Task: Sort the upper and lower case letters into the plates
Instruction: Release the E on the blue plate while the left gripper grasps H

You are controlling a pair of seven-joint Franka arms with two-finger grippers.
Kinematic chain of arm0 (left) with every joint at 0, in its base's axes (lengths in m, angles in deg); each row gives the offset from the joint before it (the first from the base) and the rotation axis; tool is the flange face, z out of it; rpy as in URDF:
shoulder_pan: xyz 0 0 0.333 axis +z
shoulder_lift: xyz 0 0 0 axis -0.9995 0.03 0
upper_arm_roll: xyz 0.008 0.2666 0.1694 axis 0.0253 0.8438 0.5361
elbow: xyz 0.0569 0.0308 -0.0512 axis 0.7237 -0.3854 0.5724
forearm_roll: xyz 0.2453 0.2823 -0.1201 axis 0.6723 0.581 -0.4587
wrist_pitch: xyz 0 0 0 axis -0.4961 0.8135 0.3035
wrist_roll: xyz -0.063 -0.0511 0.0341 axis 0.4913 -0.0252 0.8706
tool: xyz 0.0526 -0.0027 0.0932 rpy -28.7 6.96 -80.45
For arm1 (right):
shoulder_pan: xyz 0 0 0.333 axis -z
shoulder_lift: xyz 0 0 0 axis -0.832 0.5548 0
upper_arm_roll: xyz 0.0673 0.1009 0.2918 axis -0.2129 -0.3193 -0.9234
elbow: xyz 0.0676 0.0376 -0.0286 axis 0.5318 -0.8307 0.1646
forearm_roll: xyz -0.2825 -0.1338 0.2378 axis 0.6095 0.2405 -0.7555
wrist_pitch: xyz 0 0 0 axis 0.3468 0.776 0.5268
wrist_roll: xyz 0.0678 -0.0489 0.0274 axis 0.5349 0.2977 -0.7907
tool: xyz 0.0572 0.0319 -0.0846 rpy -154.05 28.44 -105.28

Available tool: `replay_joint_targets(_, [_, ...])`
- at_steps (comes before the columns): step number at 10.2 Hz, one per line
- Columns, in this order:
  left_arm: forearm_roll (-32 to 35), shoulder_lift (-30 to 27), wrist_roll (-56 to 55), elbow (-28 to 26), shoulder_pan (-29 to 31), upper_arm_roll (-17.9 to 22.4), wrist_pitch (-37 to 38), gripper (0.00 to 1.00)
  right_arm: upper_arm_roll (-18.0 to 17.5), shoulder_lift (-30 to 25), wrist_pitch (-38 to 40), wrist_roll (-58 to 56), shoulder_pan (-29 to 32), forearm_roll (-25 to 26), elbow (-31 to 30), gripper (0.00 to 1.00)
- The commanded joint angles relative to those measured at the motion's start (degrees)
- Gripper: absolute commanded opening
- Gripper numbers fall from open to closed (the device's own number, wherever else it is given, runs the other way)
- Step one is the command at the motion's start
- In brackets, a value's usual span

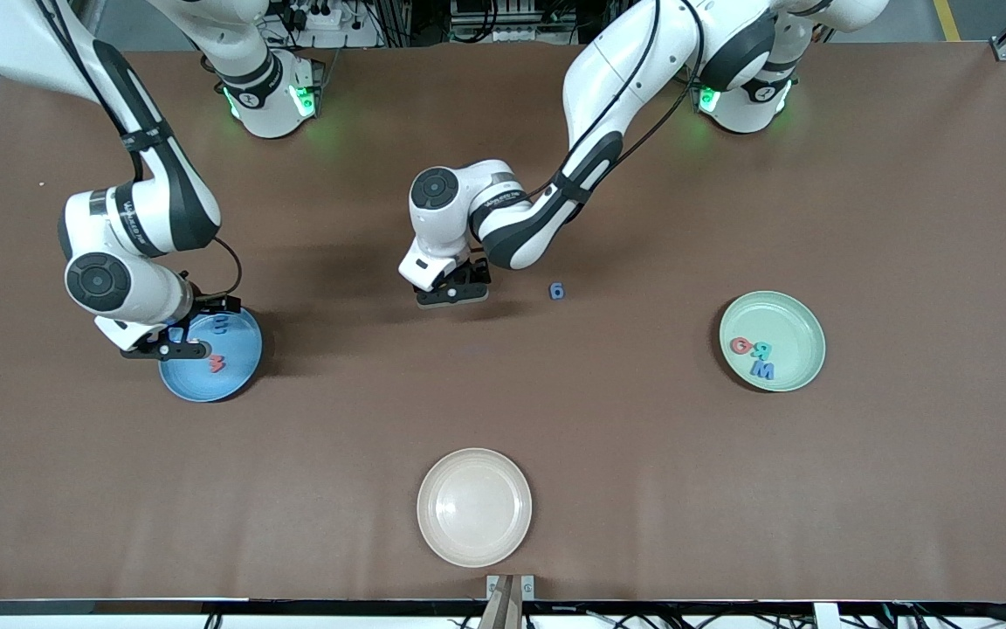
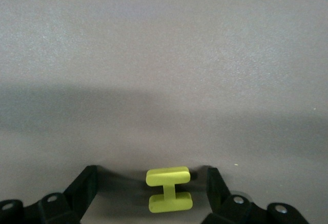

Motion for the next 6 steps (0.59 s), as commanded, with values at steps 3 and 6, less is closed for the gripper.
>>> replay_joint_targets(3, [-1.45, 1.33, -1.31, 1.82, -1.08, 1.11, -0.26, 0.10, -1.49, -1.76, 1.63, -0.42, 1.39, -2.51, 0.49, 1.00])
replay_joint_targets(6, [-1.45, 0.02, -1.13, 1.38, -0.65, 1.81, 0.17, 0.00, -1.57, -2.81, 2.42, -0.50, 1.39, -3.04, 0.49, 1.00])
